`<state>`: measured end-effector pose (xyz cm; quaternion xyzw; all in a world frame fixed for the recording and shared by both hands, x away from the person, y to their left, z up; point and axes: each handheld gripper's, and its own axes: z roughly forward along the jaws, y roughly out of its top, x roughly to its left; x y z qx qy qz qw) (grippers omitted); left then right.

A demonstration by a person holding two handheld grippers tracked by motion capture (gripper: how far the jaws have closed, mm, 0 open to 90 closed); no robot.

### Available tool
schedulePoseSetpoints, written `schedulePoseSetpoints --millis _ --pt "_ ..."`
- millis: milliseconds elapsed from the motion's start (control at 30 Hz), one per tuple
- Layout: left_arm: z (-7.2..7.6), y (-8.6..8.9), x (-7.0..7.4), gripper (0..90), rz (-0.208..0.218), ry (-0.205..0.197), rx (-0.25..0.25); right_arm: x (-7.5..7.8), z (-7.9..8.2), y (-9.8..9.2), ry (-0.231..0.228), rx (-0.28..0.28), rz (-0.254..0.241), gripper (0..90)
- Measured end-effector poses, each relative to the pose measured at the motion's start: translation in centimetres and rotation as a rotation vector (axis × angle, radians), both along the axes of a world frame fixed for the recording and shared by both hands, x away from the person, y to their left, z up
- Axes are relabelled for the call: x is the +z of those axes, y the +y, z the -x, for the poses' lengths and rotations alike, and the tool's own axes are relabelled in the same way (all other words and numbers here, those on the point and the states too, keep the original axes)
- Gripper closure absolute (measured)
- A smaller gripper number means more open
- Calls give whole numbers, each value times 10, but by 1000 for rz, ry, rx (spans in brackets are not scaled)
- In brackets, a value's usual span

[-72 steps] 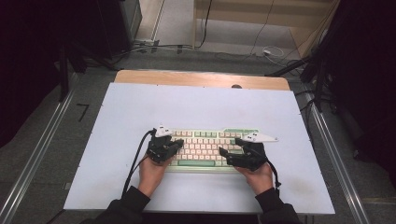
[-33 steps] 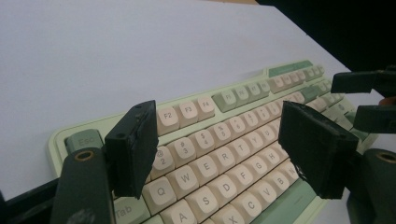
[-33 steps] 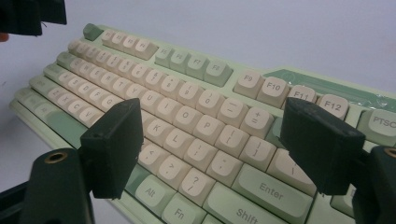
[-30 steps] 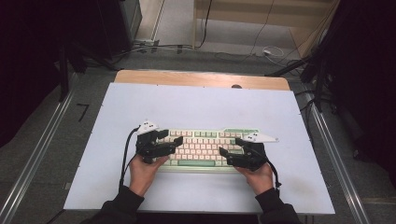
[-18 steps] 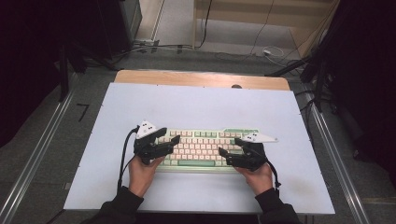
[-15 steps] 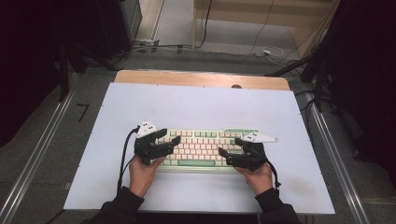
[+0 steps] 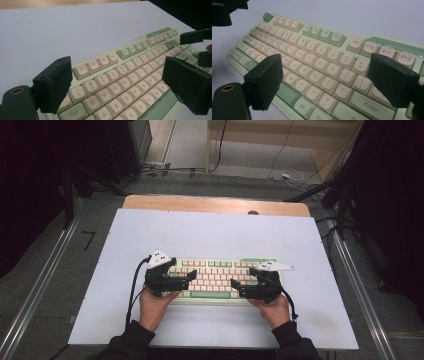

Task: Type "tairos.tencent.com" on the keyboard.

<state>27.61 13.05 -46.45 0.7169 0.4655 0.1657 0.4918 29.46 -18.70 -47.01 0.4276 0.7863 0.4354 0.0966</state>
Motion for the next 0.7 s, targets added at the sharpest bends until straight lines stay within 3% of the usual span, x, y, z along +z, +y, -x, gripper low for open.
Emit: schedulePoseSetpoints --millis 267,433,600,700 --pt "1 -1 -2 131 -35 -35 40 2 2 9 -25 25 5 89" --pt "1 0 -4 222 -6 -31 37 2 6 15 -51 15 1 262" --pt "1 1 -8 269 3 -38 54 -3 7 27 -56 89 0 451" --pt "0 1 -9 272 -4 -30 54 -7 6 34 -42 122 11 643"
